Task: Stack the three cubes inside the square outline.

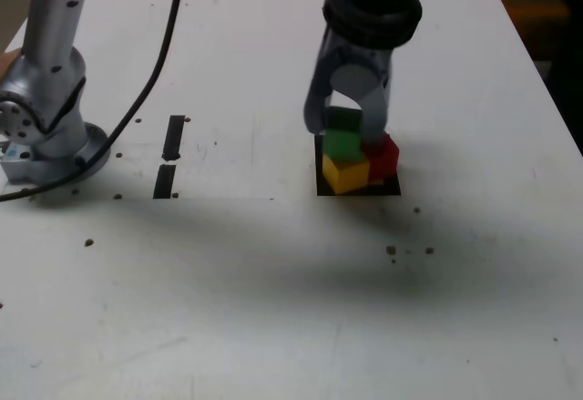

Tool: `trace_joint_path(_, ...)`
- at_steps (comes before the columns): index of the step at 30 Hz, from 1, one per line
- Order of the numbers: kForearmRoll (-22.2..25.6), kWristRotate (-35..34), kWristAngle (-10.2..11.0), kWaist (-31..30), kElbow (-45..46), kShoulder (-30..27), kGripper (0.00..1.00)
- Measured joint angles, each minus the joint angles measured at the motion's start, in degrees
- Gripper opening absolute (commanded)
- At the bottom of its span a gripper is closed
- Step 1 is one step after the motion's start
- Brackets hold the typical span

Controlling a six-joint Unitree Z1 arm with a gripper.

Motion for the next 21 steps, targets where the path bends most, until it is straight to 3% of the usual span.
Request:
trace_joint_path(5,3.1,0.3,7.3,1.5,1.0,-5.1,0.27)
trace_joint_path(7,3.7,1.5,9.0,3.9,2.0,-6.9,0.27)
trace_joint_path(14,1.4,9.3,9.2,12.9,4.0,-7.1,0.27)
trace_joint_path(21,-7.6,16.9,4.7,21.8,11.3,-5.4,0.28)
